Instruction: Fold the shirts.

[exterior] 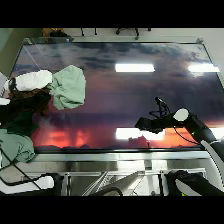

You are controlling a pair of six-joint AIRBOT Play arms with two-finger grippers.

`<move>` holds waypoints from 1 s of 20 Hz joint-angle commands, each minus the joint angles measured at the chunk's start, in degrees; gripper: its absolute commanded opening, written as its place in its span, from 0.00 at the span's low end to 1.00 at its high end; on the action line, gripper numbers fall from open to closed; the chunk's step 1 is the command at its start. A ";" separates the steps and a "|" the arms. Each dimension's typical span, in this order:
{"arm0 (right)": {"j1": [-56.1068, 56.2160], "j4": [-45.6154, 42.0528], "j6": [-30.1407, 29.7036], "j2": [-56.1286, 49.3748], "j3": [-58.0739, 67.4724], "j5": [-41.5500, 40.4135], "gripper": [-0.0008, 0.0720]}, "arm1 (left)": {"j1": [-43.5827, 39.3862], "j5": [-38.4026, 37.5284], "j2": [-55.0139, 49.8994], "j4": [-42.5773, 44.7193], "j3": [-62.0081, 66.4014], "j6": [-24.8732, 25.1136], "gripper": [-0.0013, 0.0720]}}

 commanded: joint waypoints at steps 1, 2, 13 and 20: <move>0.02 0.17 -0.07 -1.14 0.00 -2.36 0.94 | -6.03 1.01 -11.34 -0.15 8.98 0.24 0.99; 0.02 0.17 -0.04 -1.14 0.00 -2.75 0.94 | -8.02 0.17 -13.53 -0.13 11.41 0.26 0.99; -0.09 2.14 -0.13 -1.07 0.79 -2.75 0.29 | -17.16 -20.48 -14.99 -3.87 34.56 -4.24 0.03; -4.33 2.10 -2.05 -1.07 12.52 7.19 0.29 | -35.69 -27.89 1.60 -4.26 43.65 -9.99 0.03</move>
